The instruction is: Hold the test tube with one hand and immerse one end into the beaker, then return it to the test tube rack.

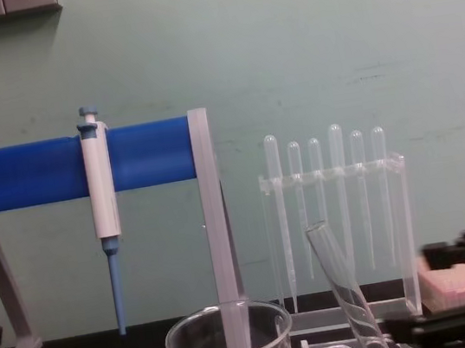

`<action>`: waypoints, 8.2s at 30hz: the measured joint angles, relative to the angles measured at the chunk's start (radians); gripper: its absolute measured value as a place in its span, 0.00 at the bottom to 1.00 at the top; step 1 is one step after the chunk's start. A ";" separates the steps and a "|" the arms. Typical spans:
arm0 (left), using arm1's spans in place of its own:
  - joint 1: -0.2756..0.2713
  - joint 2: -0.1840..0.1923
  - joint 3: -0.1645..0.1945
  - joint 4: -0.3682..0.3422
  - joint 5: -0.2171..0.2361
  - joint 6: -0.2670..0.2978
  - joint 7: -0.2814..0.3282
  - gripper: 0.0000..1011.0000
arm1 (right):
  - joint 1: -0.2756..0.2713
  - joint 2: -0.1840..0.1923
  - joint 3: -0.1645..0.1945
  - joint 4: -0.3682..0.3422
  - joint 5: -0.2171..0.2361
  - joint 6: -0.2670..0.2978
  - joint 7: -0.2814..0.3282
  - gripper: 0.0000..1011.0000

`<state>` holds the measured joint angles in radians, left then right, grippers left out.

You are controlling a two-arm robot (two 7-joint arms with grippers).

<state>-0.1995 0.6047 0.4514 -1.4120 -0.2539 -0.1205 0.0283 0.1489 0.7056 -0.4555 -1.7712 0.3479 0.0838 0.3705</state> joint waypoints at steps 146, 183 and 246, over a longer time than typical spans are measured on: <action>0.000 0.000 0.000 0.000 0.000 0.000 0.000 0.99 | -0.005 -0.197 0.137 -0.036 0.106 0.056 0.026 0.22; 0.000 0.000 0.000 0.000 0.000 0.000 0.000 0.99 | -0.005 -0.197 0.137 -0.036 0.106 0.056 0.026 0.22; 0.000 0.000 0.000 0.000 0.000 0.000 0.000 0.99 | 0.183 -0.418 -0.082 0.352 0.045 -0.159 0.122 0.22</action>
<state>-0.1995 0.6047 0.4514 -1.4120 -0.2539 -0.1205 0.0283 0.3314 0.2875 -0.5377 -1.4188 0.3933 -0.0748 0.4926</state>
